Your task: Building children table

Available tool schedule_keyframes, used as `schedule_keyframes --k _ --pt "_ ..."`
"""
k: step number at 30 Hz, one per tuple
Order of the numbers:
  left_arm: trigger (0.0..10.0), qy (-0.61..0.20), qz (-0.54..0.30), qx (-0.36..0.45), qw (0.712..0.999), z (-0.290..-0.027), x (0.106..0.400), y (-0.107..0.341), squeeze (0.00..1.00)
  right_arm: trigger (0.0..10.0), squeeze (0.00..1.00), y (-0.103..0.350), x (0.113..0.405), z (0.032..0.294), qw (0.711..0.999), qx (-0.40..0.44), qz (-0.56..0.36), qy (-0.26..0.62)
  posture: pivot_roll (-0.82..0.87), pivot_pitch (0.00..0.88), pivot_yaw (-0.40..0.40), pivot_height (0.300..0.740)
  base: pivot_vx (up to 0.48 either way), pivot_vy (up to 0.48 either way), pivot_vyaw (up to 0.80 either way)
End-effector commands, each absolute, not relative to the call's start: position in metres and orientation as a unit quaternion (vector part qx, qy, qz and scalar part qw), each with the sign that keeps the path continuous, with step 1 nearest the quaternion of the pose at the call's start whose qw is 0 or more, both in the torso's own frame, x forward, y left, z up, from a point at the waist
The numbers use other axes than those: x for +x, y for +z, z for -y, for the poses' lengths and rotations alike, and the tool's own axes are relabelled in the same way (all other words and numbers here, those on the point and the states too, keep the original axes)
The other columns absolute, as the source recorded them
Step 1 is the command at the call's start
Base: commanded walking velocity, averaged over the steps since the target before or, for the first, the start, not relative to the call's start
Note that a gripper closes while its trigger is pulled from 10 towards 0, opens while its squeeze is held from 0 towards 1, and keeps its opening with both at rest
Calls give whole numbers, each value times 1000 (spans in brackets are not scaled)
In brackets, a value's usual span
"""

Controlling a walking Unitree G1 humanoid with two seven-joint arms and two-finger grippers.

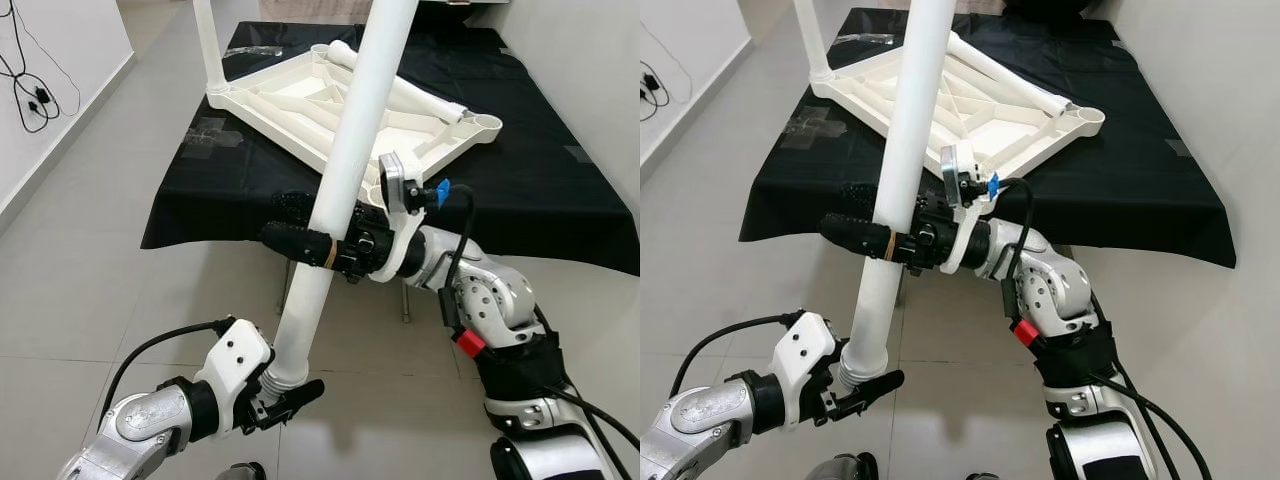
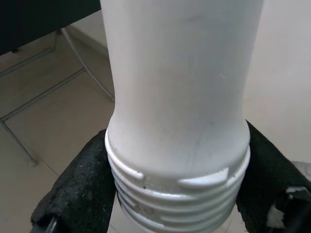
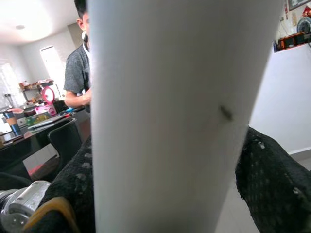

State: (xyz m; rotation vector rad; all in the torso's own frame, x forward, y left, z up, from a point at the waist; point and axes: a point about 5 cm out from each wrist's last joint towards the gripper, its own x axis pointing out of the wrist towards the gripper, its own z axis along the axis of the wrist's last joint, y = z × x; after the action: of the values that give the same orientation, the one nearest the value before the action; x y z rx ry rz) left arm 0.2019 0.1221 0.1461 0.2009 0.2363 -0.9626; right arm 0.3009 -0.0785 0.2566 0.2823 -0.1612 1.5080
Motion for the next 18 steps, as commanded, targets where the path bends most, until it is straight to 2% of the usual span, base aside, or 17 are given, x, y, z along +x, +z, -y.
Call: schedule_keyframes --k 1,9,14,15,16,18 --pt "10000 -475 -115 97 867 -121 196 149 0 10000 0 252 294 74 697 120 58 705 122 168 -10 740 0 0 0" --pt "10000 -476 -121 92 866 -120 193 146 0 10000 0 248 287 69 675 119 41 727 118 173 -12 740 0 0 0" --pt "10000 -478 -126 89 865 -120 192 143 0 10000 0 249 286 68 671 118 43 731 114 171 -13 740 0 0 0" --pt "10000 -478 -128 89 865 -120 191 142 0 9412 0 250 286 67 670 118 43 732 114 171 -13 740 0 0 0" --pt "10000 -478 -128 89 865 -120 191 142 0 9412 0 250 286 67 670 118 43 732 114 171 -13 740 0 0 0" --pt "10000 -477 -132 89 864 -121 190 140 0 0 0 252 285 67 666 122 46 734 111 173 -14 740 0 0 0"
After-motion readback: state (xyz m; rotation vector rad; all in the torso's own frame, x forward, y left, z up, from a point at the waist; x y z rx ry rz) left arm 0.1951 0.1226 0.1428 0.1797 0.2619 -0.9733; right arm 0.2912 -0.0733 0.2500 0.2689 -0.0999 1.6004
